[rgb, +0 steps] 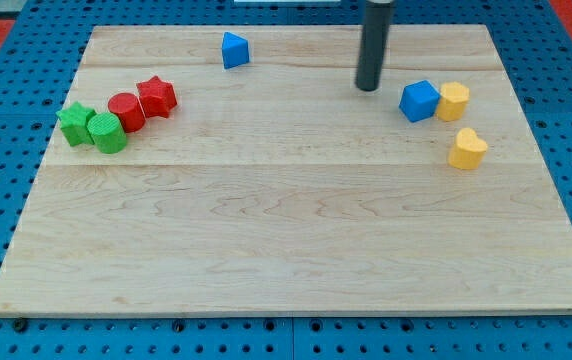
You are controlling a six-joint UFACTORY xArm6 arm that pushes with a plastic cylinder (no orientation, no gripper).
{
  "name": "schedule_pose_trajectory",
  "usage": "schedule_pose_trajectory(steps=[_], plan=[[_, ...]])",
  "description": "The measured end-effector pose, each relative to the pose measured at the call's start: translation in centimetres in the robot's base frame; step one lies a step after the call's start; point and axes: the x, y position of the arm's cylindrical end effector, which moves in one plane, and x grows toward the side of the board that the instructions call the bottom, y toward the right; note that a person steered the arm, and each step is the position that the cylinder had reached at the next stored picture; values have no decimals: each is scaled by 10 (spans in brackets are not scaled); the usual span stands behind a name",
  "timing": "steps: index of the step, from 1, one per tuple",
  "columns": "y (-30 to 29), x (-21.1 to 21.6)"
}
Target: Push the blue blocks into the yellow blocks
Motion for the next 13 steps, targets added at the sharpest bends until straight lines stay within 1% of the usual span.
schedule_pose_trajectory(steps=[1,2,3,4,5,6,7,8,9,10,11,12,13], plan=[[29,27],[26,58],[-81,3],[-201,-12],[-241,-35],[-232,-68],[-290,-88],[-167,-72],[-48,3],[-53,21],[-107,-58],[-177,-61],[-229,-36]])
